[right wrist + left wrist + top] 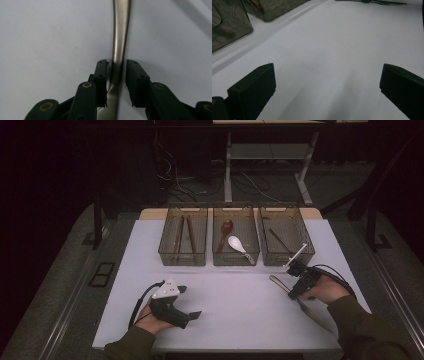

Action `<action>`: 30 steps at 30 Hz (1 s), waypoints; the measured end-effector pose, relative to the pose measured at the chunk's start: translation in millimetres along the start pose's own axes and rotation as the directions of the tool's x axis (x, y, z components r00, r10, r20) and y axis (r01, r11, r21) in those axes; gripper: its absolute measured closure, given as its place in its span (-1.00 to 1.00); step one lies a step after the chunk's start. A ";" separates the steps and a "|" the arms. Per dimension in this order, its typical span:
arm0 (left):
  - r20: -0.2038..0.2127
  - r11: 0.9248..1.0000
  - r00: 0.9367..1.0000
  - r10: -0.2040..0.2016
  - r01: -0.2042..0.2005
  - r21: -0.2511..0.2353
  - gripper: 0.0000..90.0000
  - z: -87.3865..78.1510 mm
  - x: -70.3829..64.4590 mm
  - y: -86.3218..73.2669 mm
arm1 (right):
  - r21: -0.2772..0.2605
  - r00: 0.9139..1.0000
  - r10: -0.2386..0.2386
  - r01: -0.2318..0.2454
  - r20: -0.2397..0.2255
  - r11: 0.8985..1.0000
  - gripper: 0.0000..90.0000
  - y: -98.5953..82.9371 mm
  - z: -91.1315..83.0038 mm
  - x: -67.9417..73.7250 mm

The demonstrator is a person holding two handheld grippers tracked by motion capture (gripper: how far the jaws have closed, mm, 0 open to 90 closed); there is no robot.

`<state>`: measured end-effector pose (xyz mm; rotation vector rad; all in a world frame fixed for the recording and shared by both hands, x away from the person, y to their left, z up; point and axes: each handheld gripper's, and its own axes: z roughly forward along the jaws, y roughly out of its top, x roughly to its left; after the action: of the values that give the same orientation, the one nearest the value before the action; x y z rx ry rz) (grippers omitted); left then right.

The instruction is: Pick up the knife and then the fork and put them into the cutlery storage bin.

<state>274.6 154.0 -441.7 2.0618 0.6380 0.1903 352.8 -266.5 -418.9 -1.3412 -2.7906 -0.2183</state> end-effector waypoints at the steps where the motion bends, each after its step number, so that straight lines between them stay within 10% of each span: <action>1: 0.000 1.000 1.000 0.000 0.000 0.000 -1.00 0.0 -0.1 0.0 | 0.005 1.000 -0.005 0.005 0.006 1.000 0.62 0.5 0.2 0.4; 20: 0.000 1.000 1.000 0.001 -0.001 0.001 -1.00 0.4 -0.6 0.0 | 0.013 0.996 -0.074 0.073 0.059 0.997 0.77 1.5 1.2 5.9; 30: 0.001 1.000 1.000 0.001 -0.001 0.002 -1.00 0.8 -0.3 0.0 | -0.134 0.998 -0.049 0.054 0.040 0.990 0.77 -4.3 -7.8 -0.9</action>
<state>274.7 153.3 -442.1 2.0638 0.6368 0.1890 349.8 -270.9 -411.7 -1.3128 -2.8904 -0.3949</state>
